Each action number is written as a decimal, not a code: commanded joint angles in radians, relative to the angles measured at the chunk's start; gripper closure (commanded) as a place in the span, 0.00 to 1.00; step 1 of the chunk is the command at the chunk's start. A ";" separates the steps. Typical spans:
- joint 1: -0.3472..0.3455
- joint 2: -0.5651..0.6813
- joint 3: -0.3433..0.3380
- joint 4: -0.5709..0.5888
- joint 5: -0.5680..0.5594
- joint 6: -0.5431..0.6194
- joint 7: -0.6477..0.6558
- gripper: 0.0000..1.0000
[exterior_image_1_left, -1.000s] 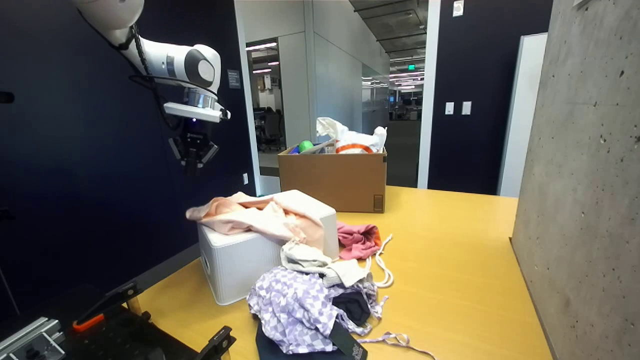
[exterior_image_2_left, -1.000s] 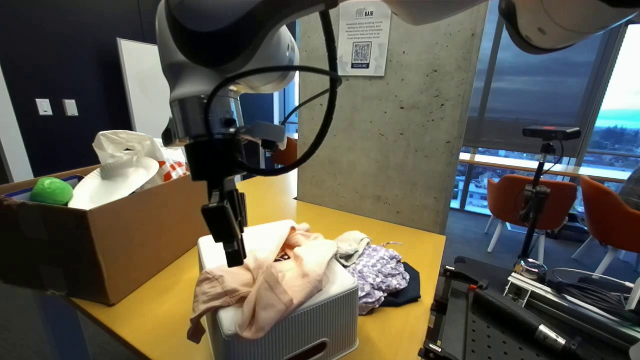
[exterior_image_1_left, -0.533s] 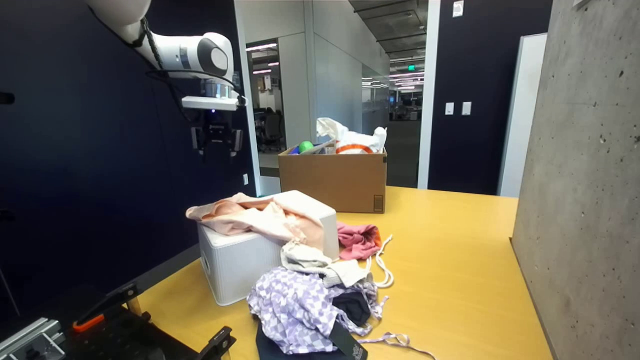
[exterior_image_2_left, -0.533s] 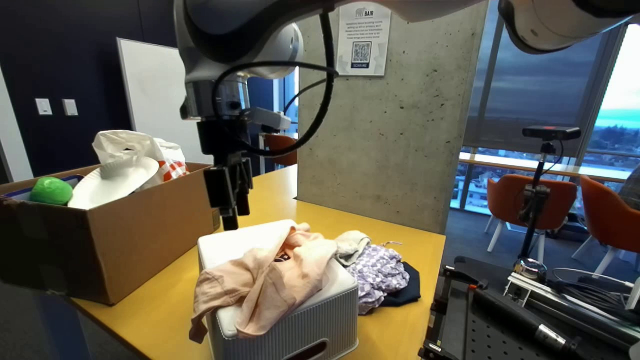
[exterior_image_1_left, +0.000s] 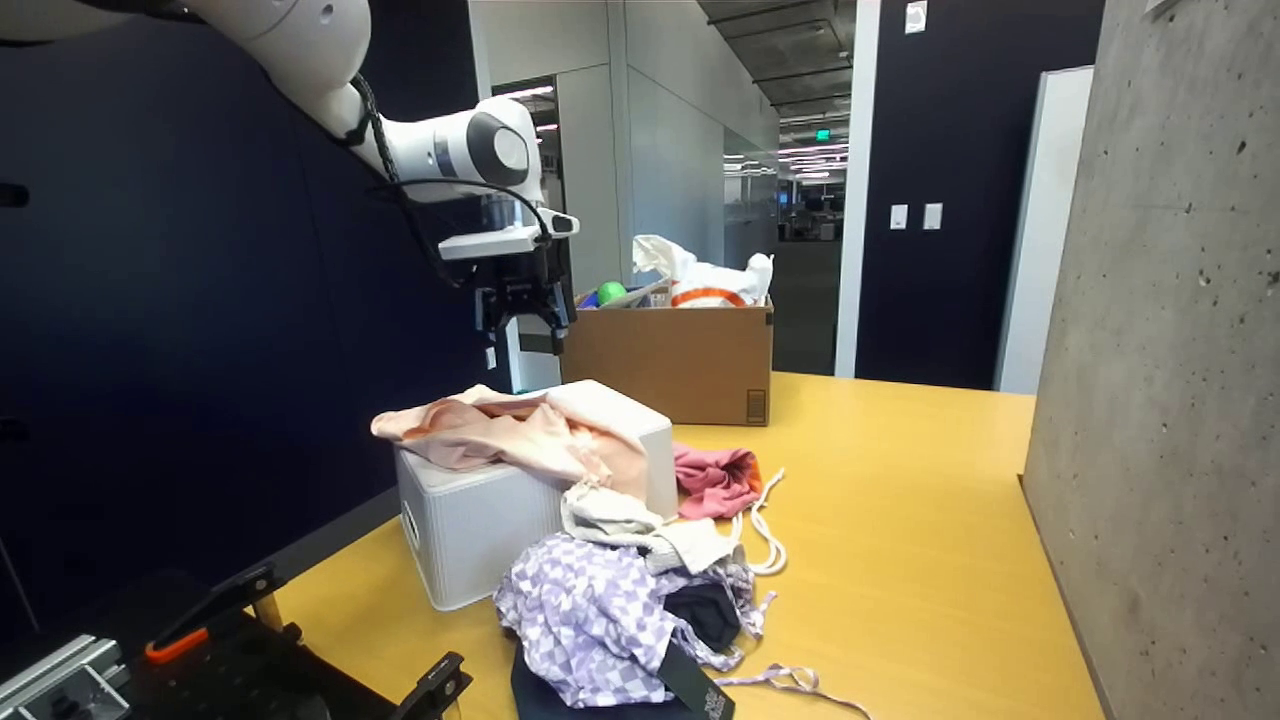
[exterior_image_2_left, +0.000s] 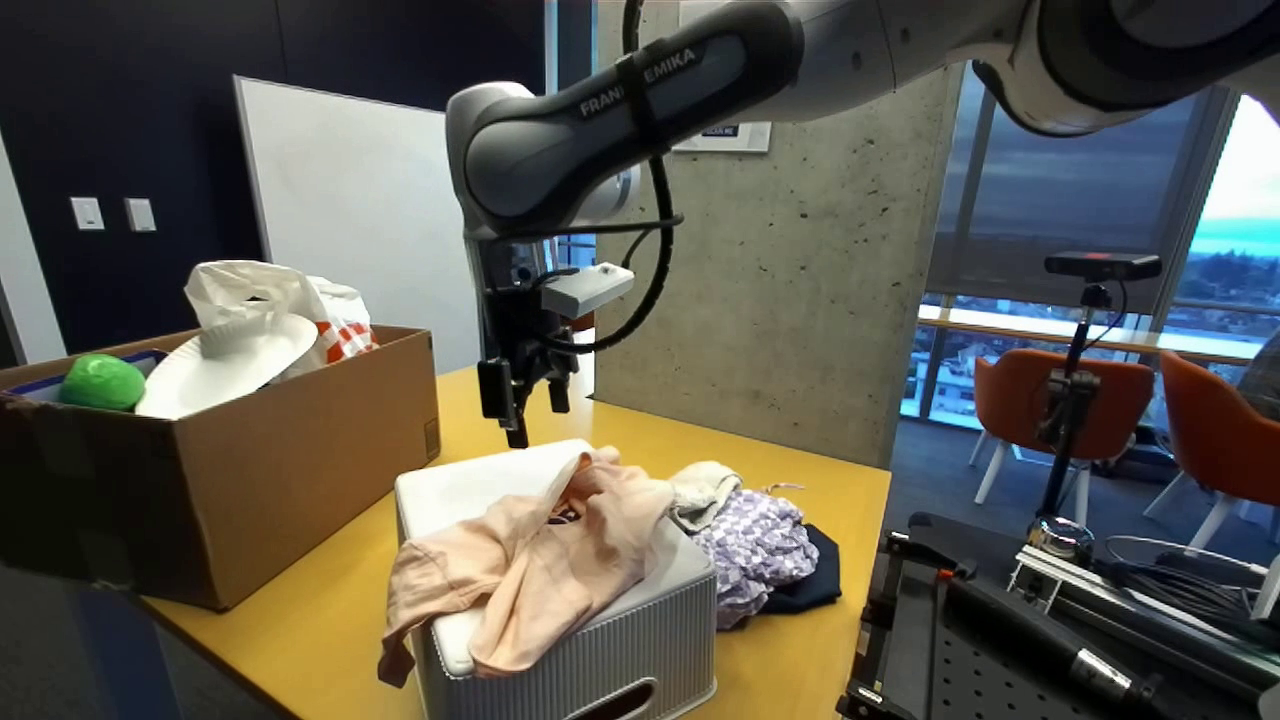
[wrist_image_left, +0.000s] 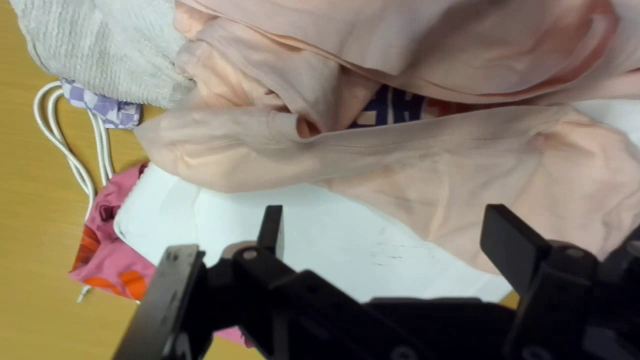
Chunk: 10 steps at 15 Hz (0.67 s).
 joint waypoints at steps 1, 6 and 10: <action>0.009 0.055 -0.033 0.059 -0.030 0.006 0.096 0.00; 0.054 0.076 -0.061 0.087 -0.001 -0.051 0.405 0.00; 0.080 0.076 -0.063 0.076 0.023 -0.072 0.601 0.00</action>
